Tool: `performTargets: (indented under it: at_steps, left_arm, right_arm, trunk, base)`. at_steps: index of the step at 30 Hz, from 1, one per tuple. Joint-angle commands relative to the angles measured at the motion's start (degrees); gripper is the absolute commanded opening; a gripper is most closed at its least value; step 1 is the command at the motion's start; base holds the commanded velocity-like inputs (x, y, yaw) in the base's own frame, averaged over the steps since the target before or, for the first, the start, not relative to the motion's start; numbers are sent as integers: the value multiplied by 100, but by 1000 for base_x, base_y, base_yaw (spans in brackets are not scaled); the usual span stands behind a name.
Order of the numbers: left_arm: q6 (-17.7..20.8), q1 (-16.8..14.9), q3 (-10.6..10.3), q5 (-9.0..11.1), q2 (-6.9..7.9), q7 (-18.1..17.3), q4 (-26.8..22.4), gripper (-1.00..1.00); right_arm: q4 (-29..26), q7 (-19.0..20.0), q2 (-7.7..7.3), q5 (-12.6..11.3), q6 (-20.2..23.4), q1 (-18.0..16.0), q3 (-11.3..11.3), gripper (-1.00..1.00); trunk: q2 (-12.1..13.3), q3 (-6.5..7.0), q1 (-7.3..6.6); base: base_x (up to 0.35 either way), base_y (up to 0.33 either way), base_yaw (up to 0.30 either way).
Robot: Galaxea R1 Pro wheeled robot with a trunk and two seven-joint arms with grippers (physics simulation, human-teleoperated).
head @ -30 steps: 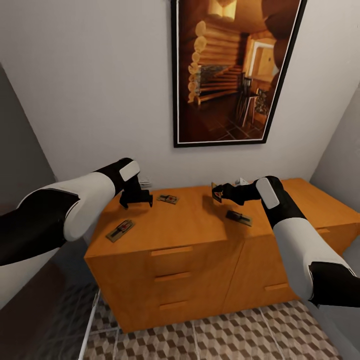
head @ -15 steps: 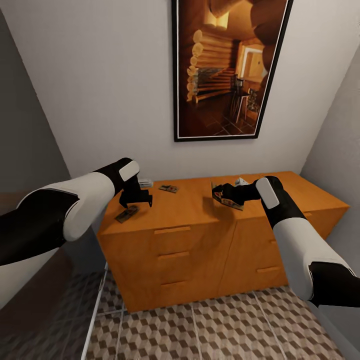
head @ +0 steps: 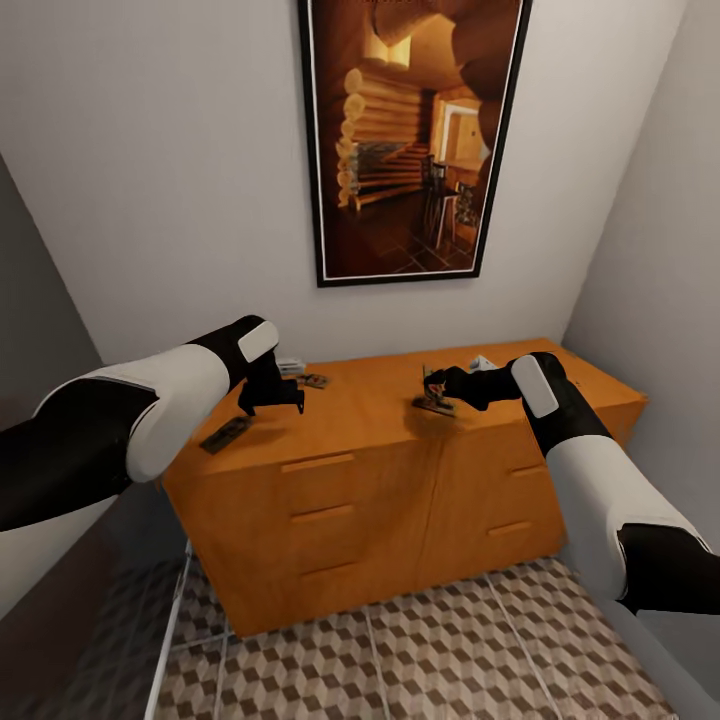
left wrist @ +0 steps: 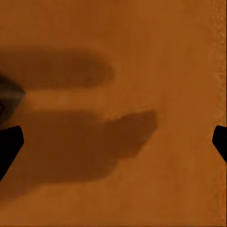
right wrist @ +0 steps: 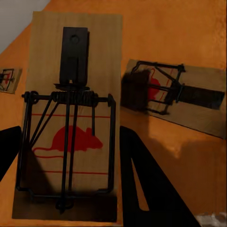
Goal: Take the four mousetraps from the cabinet in the bathroom and place them on the bathroom floor. Make sure all four end up on the same floor surface, and ensure that at least two of them are either under or directly next to the same bathroom sink.
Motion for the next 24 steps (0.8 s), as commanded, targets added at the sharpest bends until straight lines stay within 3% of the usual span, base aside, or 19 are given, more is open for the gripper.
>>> performTargets:
  at_steps: [1, 11, 24]
  left_arm:
    - [0, 0, 1, 2, 0, 0, 0, 100]
    - [-6, 0, 1, -2, -8, 0, 0, 100]
    - [-5, 0, 1, -1, -11, 0, 0, 100]
  right_arm:
    - [0, -3, 0, -11, 0, 0, -1, -100]
    - [4, -8, 0, -11, -6, 0, -1, -100]
    - [7, -8, 0, -11, -9, 4, -1, -100]
  trunk:
    - [0, 6, 0]
    - [0, 37, 0]
    - [0, 38, 0]
  base:
    - [0, 0, -243]
    - [0, 21, -136]
    - [0, 249, -4]
